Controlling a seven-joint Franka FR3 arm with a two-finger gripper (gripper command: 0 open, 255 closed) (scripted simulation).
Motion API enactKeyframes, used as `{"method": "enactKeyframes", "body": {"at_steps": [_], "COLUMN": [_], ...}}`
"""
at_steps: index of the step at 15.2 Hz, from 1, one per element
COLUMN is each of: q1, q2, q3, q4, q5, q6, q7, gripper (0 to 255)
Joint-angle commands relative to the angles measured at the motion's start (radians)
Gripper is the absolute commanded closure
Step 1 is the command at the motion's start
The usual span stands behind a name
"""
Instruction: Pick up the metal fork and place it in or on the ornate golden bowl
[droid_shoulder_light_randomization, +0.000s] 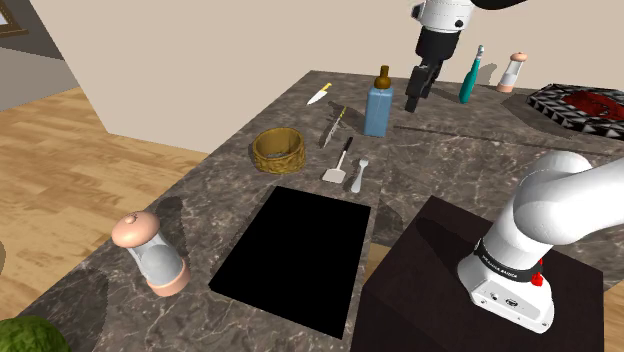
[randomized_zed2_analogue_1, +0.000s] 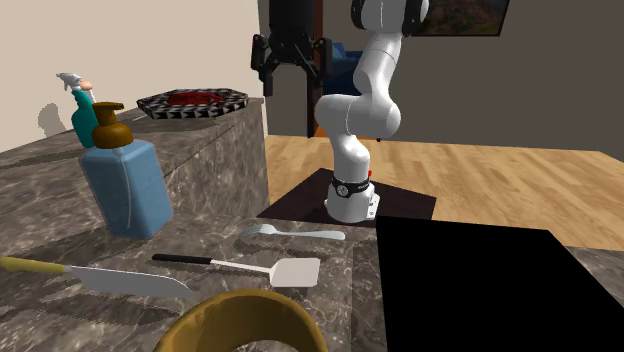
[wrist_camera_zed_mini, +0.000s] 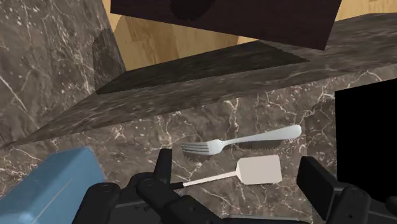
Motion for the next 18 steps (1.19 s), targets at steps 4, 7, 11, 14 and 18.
{"method": "enactKeyframes", "body": {"at_steps": [4, 7, 11, 14, 18], "q1": [-0.053, -0.102, -0.165, -0.209, -0.252], "q2": [0.055, 0.125, 0.238, 0.334, 0.445], "q3": [0.068, 0.133, 0.211, 0.262, 0.306], "q4": [-0.041, -0.069, -0.090, -0.097, -0.099], "q5": [0.063, 0.125, 0.204, 0.256, 0.305], "q6": [0.059, 0.125, 0.225, 0.310, 0.409], "q7": [0.217, 0.429, 0.702, 0.900, 1.105], "gripper": [0, 0, 0, 0, 0]}}
